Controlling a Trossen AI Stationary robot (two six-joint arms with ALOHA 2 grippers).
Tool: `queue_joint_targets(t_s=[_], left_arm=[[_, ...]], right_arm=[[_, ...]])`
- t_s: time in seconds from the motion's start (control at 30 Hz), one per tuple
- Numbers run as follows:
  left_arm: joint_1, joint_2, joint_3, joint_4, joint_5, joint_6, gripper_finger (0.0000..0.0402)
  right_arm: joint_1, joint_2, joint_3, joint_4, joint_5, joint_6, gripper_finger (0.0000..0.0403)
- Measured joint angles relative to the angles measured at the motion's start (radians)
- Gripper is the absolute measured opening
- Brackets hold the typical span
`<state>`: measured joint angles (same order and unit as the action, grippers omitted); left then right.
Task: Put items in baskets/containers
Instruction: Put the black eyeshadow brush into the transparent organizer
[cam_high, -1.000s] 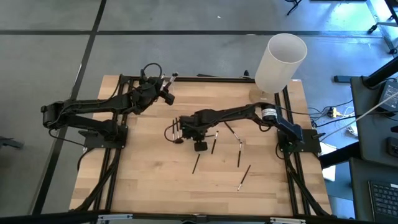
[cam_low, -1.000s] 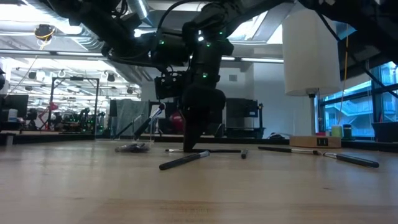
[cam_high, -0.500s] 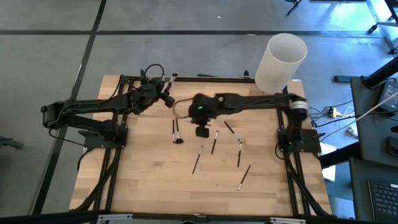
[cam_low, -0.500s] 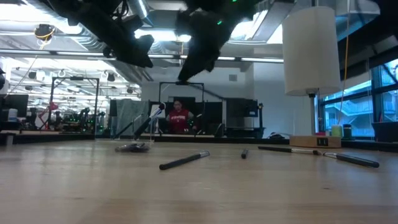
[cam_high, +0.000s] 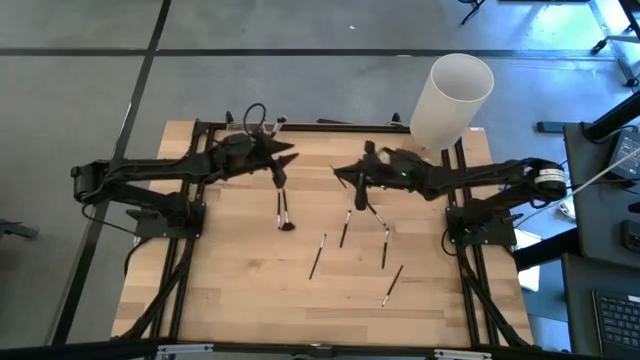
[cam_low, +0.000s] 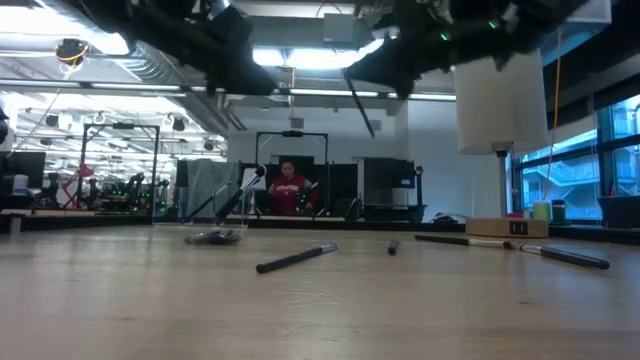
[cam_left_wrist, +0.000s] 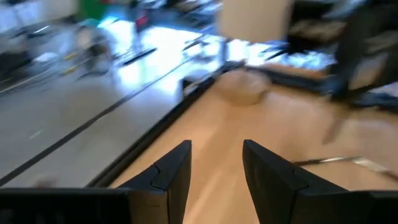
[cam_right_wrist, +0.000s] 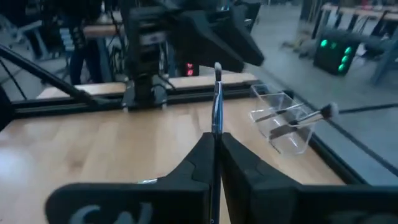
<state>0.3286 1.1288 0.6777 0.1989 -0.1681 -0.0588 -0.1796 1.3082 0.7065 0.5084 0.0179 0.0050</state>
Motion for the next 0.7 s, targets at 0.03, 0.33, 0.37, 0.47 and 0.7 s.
queue_joint_targets(t_s=[0.03,0.33,0.37,0.47,0.7], left_arm=[[-0.001,0.024,0.000,0.044,0.041,0.013,0.0141],[0.000,0.314,0.003,0.568,0.360,0.065,0.0141],[0.001,0.336,0.006,0.612,0.387,0.065,0.0141],[-0.003,0.380,0.023,0.678,0.462,0.066,0.0141],[-0.030,0.430,0.068,0.696,0.481,0.084,0.0141]], right_arm=[[0.000,-0.020,-0.037,0.060,0.007,0.006,0.0020],[0.000,-0.070,-0.156,0.343,0.018,0.025,0.0020],[0.000,-0.070,-0.155,0.355,0.022,0.024,0.0020],[0.000,-0.066,-0.154,0.353,0.042,0.020,0.0020],[0.000,-0.067,-0.154,0.362,0.043,0.028,0.0020]])
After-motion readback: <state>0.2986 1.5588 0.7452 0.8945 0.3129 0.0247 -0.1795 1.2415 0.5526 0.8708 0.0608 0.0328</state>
